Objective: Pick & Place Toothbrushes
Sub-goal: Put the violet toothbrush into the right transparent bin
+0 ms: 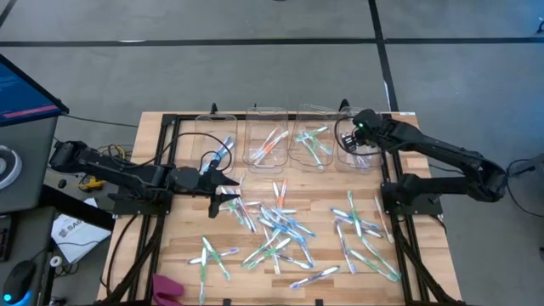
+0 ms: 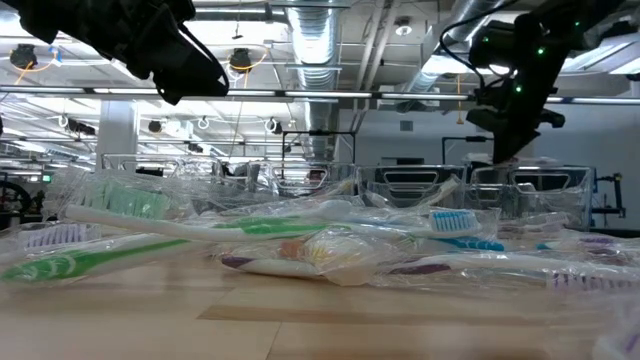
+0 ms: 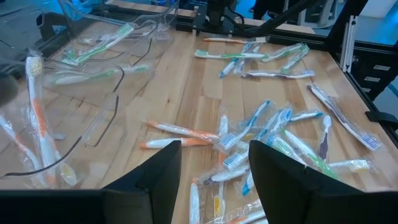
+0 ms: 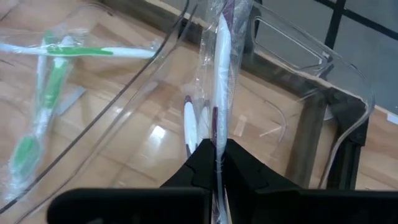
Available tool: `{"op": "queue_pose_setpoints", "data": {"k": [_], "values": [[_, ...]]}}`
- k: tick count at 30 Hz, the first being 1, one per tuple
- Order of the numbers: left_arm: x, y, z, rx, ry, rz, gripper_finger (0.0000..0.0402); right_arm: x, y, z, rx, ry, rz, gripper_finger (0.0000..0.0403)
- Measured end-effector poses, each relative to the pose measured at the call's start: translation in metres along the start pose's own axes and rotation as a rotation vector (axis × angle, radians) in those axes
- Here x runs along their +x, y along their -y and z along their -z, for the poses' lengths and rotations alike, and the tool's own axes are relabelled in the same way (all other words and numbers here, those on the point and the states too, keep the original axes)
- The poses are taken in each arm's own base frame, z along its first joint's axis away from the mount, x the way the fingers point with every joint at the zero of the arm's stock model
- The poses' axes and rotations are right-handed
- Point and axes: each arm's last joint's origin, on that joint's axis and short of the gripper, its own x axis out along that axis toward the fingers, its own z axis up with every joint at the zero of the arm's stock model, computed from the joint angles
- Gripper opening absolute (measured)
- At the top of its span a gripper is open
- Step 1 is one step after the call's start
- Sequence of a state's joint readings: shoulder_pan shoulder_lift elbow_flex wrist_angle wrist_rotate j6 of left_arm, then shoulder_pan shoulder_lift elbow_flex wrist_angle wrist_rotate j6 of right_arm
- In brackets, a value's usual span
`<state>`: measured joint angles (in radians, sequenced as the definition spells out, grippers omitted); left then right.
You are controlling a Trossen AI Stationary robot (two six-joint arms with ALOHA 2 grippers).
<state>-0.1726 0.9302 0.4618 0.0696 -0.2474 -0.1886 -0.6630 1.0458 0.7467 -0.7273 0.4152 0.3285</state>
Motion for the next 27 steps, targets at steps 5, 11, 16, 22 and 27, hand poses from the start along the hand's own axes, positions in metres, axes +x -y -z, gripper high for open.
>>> {"op": "queue_pose_setpoints", "data": {"k": [5,11,16,22,27], "values": [[0.0,0.0,0.0,0.0,0.001,-0.001,0.0181,0.0,-0.001,0.0,-0.009,-0.007,-0.03,0.0011],[0.0,0.0,0.0,0.0,0.002,-0.003,0.0181,0.001,-0.002,0.001,-0.003,-0.023,-0.039,0.0011],[0.0,0.0,0.0,0.0,0.002,-0.003,0.0181,0.01,-0.006,0.001,-0.043,-0.064,-0.031,0.0011],[0.0,0.0,0.0,0.0,0.002,-0.003,0.0181,0.027,-0.014,0.002,-0.068,-0.122,-0.012,0.003],[0.0,0.0,0.0,-0.001,0.003,-0.002,0.0181,0.036,-0.016,0.003,-0.049,-0.159,0.038,0.0077]]}}
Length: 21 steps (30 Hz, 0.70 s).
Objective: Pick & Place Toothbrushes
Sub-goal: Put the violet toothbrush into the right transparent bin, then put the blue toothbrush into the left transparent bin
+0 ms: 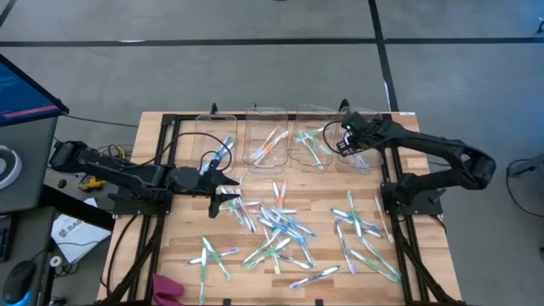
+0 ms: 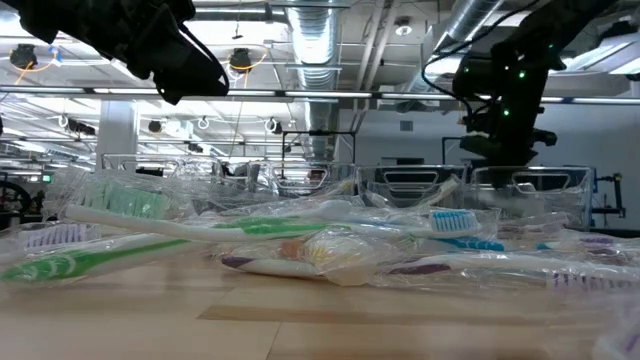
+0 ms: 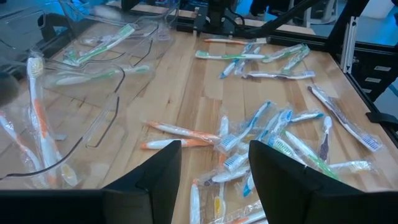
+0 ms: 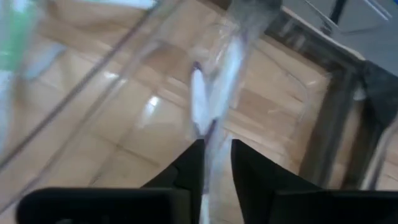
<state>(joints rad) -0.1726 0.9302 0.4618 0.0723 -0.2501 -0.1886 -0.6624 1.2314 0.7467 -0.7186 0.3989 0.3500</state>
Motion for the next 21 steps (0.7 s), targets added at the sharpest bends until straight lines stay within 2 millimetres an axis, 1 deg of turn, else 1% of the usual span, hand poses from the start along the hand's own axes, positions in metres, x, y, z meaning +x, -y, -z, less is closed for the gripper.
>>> {"op": "queue_pose_setpoints", "data": {"k": [3,6,9,13,15,17,21], "values": [[0.0,0.0,0.0,0.0,0.0,0.0,0.0181,0.003,0.0,0.0,-0.002,-0.001,0.039,0.0099],[0.0,0.0,0.0,0.0,0.0,0.001,0.0181,0.002,-0.002,0.001,-0.012,-0.004,0.04,0.0116],[0.0,0.0,0.0,0.0,0.0,0.003,0.0181,-0.006,-0.002,0.001,-0.029,-0.005,0.034,0.0129],[0.0,0.0,0.0,0.0,0.0,0.003,0.0181,-0.03,-0.004,0.001,-0.07,0.014,-0.003,0.0141],[0.0,0.0,0.0,0.0,0.0,0.003,0.0181,-0.046,-0.007,0.004,-0.102,0.03,-0.064,0.0143],[0.0,0.0,0.0,0.0,-0.001,0.003,0.0181,-0.062,-0.011,0.01,-0.14,0.041,-0.153,0.0143],[0.0,0.0,0.0,0.0,0.0,0.002,0.0181,-0.089,-0.021,0.028,-0.21,0.06,-0.384,0.0137]]}}
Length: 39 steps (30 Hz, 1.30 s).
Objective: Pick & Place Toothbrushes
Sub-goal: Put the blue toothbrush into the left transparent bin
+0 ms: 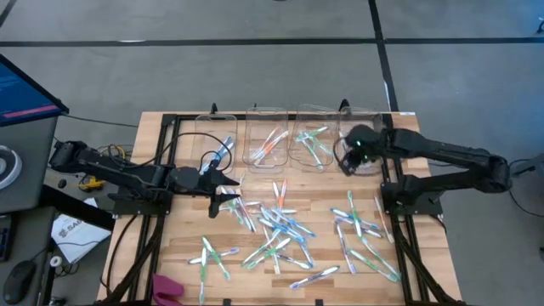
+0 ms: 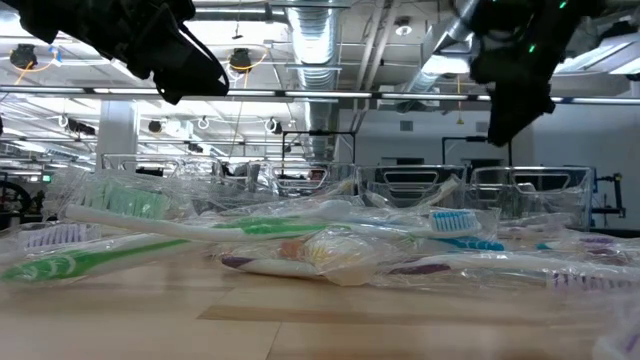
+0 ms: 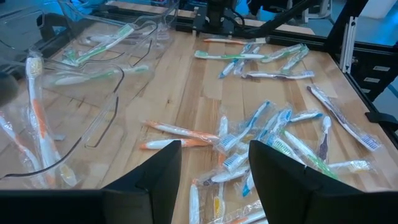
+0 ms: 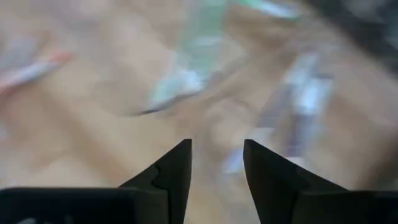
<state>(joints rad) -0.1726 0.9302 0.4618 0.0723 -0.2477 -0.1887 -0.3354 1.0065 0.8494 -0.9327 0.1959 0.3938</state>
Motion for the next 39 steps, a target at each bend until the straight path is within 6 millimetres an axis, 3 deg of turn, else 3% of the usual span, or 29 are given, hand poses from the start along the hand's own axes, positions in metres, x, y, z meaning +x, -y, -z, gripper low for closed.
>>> {"op": "queue_pose_setpoints", "data": {"k": [7,13,18,24,28,32,39], "values": [[0.0,0.0,0.0,-0.003,0.0,-0.001,0.0181,-0.019,-0.043,0.025,-0.086,-0.003,-0.211,0.0125],[0.0,0.0,0.0,-0.003,0.001,-0.003,0.0181,-0.017,-0.101,0.05,-0.299,0.01,-0.388,0.0121],[0.0,0.0,0.0,-0.003,0.002,-0.002,0.0181,0.0,-0.146,0.072,-0.427,-0.008,-0.45,0.0124],[0.0,0.0,0.0,-0.004,0.004,-0.002,0.0181,0.041,-0.187,0.094,-0.502,-0.061,-0.427,0.0126],[0.0,0.0,0.0,-0.004,0.004,-0.002,0.0181,0.063,-0.207,0.093,-0.514,-0.1,-0.375,0.0126],[0.0,0.0,0.0,-0.004,0.004,-0.001,0.0181,0.071,-0.227,0.083,-0.587,-0.136,-0.365,0.0125],[0.0,0.0,0.0,-0.004,0.005,0.001,0.0181,0.079,-0.235,0.076,-0.618,-0.211,-0.311,0.0123]]}}
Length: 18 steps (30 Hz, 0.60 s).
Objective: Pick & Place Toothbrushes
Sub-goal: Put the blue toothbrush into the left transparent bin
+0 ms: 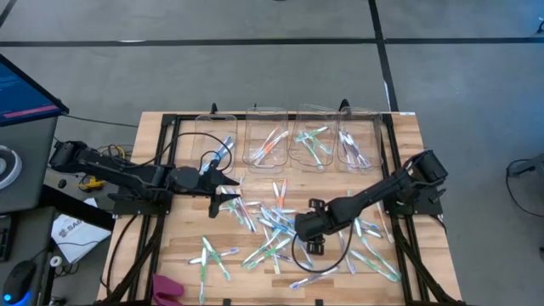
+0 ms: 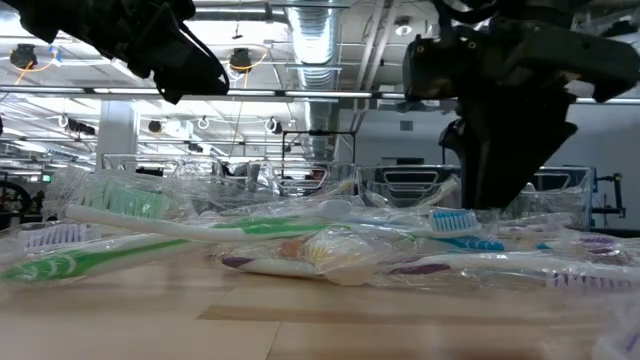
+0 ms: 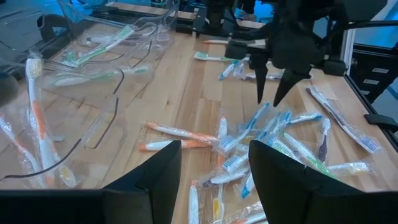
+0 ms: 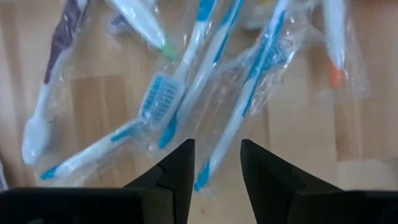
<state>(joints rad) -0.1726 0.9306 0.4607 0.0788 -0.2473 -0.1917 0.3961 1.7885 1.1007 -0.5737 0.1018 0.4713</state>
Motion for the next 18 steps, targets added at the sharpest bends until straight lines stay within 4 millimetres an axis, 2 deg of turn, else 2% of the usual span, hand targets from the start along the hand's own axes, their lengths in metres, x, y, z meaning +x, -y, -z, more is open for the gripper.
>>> {"op": "queue_pose_setpoints", "data": {"k": [10,18], "values": [[0.003,-0.006,0.033,-0.008,0.03,0.006,0.0181,0.005,0.004,-0.001,0.018,0.029,-0.028,0.0122],[0.003,-0.005,0.028,-0.027,0.106,0.02,0.0181,0.013,0.01,0.005,0.078,0.015,-0.033,0.0122]]}}
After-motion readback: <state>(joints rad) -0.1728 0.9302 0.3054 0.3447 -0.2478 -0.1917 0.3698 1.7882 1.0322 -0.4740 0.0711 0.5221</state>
